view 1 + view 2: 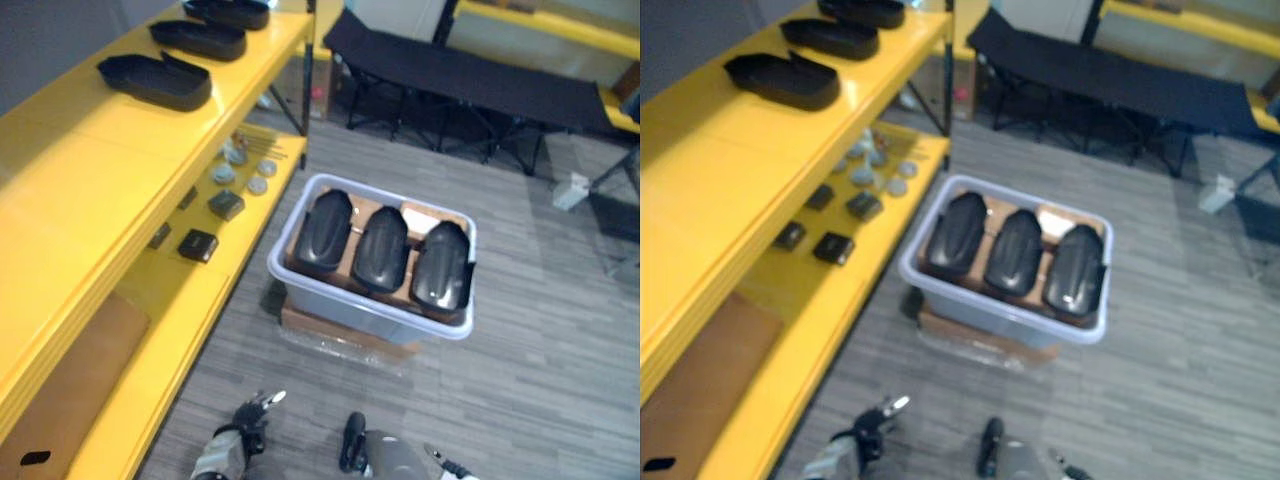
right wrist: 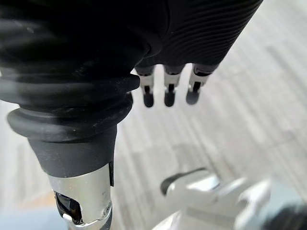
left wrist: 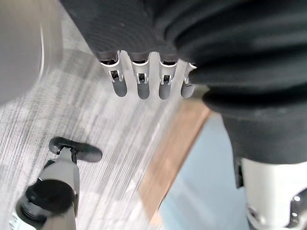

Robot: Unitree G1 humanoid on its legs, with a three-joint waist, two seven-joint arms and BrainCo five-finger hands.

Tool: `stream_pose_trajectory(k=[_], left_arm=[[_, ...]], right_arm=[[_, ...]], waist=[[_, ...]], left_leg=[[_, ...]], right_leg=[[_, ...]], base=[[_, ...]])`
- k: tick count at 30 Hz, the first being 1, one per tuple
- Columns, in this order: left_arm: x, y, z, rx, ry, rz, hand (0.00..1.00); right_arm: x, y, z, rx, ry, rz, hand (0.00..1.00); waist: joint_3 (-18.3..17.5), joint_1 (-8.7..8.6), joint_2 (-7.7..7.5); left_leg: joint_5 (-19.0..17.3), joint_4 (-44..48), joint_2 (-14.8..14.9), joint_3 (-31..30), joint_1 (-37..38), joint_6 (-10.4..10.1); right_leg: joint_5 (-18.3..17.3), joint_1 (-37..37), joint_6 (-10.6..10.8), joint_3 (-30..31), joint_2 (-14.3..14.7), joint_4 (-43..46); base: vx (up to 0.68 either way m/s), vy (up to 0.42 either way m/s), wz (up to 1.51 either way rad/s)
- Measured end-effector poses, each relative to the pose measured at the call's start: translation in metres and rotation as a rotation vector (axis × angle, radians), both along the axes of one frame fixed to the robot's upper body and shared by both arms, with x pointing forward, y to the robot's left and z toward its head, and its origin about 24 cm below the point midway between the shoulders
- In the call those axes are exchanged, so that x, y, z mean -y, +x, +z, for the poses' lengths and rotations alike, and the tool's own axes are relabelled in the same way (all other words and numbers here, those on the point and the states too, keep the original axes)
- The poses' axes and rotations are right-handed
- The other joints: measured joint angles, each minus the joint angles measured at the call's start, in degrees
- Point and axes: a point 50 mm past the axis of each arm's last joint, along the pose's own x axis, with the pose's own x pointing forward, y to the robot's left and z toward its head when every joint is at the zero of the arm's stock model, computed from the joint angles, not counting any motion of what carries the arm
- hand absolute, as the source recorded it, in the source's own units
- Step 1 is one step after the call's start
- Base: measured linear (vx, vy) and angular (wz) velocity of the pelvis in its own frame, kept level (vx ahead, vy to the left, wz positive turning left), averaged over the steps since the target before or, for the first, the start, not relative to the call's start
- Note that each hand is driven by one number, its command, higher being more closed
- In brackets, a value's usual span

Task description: Walk over and take plastic housings, then place them on the shelf

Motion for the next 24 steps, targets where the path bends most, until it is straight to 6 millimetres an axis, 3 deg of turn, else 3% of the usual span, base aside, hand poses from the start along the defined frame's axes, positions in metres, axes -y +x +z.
stream_pose_trajectory(k=[2,4,6,7,11,15,20,24], left_arm=[[0.018,0.016,0.01,0.058,-0.011,-0.077,0.0],[0.028,0.031,0.021,0.128,0.017,-0.167,0.0],[0.029,0.043,0.031,0.192,0.056,-0.209,0.0],[0.03,0.046,0.034,0.219,0.072,-0.23,0.0],[0.04,0.071,0.058,0.333,0.128,-0.368,0.0],[0.043,0.071,0.056,0.288,0.148,-0.403,0.0],[0.04,0.061,0.045,0.212,0.18,-0.41,0.0],[0.024,0.043,0.027,0.104,0.201,-0.33,0.0]], right_arm=[[0.006,-0.005,0.001,-0.003,-0.007,-0.081,0.0],[0.01,-0.006,0.001,0.008,-0.006,-0.174,0.0],[0.01,-0.007,0.002,0.007,-0.013,-0.211,0.0],[0.014,-0.007,0.004,0.017,-0.033,-0.224,0.0],[0.003,-0.018,0.002,0.011,-0.022,-0.207,0.0],[-0.01,-0.012,0.001,0.036,-0.023,-0.114,0.0],[-0.01,0.0,0.003,0.101,-0.057,-0.082,0.0],[-0.009,0.031,0.013,0.237,-0.157,0.153,0.0]], waist=[[1.5,-2.0,1.44],[2.8,-2.6,1.06],[3.4,-2.4,0.48],[3.4,-1.65,1.15],[3.7,-1.42,-1.42],[3.6,-1.61,-1.54],[3.6,-1.36,-1.28],[3.5,-1.39,-0.68]], left_leg=[[-4.1,-5.4,-0.3,2.3,-1.0,0.2],[-4.8,-11.4,-2.7,4.4,-3.3,1.1],[-3.8,-17.2,-3.7,4.5,-5.0,1.6],[0.8,-21.0,-3.3,4.8,-5.1,3.0],[-0.7,-22.2,-7.0,7.5,-5.9,5.3],[-0.6,-23.0,-9.5,6.7,-5.6,5.5],[-0.6,-23.1,-10.0,4.1,-3.2,5.5],[0.0,-24.3,-11.0,2.6,-2.7,6.5]], right_leg=[[0.0,1.6,-0.1,0.4,-0.1,-1.8],[-0.3,1.8,0.7,1.8,-1.4,-2.4],[-0.2,1.4,2.2,4.3,-1.7,-2.4],[-0.3,0.9,3.5,6.3,-0.8,-1.8],[2.1,0.0,6.7,8.0,-4.1,-4.4],[2.9,1.8,7.7,7.3,-6.1,-7.1],[2.7,5.9,7.3,5.7,-5.9,-8.2],[2.7,7.4,7.3,4.2,-6.5,-9.7]], base=[[0.08,-0.004,-0.03],[0.06,0.085,-0.24],[0.02,0.14,-0.74],[0.04,0.211,-1.0],[0.1,0.22,-0.22],[0.16,0.155,0.19],[0.12,0.03,0.2],[0.05,0.008,0.12]])
